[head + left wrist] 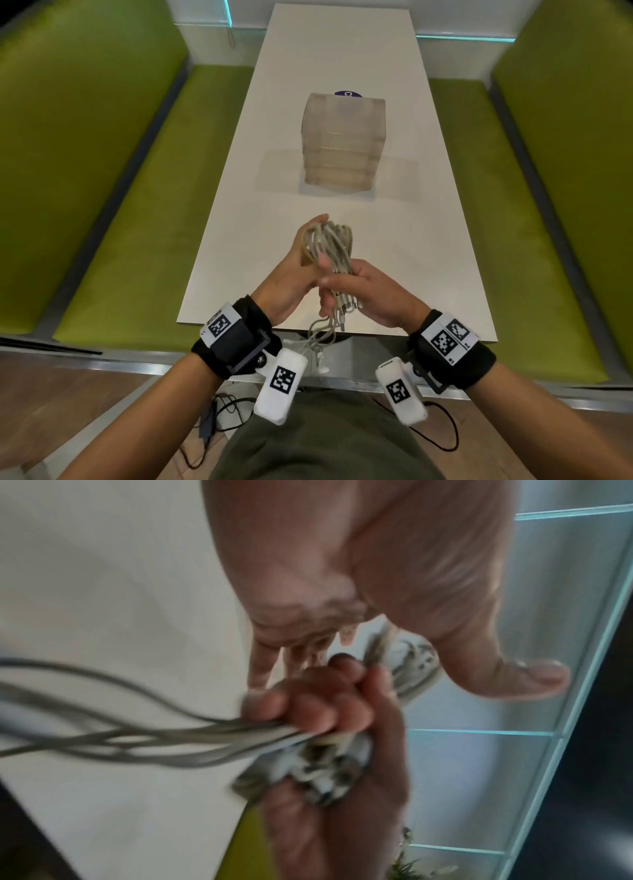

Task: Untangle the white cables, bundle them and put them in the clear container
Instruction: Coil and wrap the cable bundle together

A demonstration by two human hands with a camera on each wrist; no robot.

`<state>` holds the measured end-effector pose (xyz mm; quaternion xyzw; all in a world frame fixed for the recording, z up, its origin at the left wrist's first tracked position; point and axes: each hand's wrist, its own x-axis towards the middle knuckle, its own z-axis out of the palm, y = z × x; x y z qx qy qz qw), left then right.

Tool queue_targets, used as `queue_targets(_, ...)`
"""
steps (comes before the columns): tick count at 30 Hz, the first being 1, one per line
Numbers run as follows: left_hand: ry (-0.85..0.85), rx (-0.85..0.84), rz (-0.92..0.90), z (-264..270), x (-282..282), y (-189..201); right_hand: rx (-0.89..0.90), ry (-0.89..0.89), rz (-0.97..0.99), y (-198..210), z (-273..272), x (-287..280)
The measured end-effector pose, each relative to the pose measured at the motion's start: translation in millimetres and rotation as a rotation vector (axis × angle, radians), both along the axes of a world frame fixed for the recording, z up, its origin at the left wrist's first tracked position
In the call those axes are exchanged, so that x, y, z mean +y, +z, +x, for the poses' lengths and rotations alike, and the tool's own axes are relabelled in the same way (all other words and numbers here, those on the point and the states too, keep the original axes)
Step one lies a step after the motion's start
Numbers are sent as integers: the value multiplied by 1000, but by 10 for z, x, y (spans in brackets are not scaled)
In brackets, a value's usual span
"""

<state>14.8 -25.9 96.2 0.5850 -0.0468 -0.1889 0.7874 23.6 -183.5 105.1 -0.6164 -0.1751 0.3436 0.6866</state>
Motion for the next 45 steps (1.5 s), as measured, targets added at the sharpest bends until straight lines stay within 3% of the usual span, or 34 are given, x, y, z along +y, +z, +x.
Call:
queue_targets(4, -162, -97, 226, -144, -63, -190, 54, -140, 101, 114, 118, -64)
queue_targets(10, -151, -186, 391, -182, -65, -293, 31, -246, 106, 221, 213, -81)
queue_targets(17, -184, -153, 396, -265, 46, -535, 18, -388, 227, 445, 364, -153)
queue_targets(23, -227, -191, 519, -133, 100, -463, 52, -345, 214, 477, 338, -103)
queue_targets(29, -187, -288, 508, 38, -50, -228, 64, -311, 183, 410, 224, 2)
queue_targets(36, -109, -174, 381, -95, 77, -326, -1, -371, 244, 619, 374, -264)
queue_targets(42, -160, -147, 457, -59, 216, -223, -8, -317, 133, 580, 366, -302)
queue_targets(45, -194, -150, 443, -87, 310, -160, -180, -180, -153, 569, 377, -402)
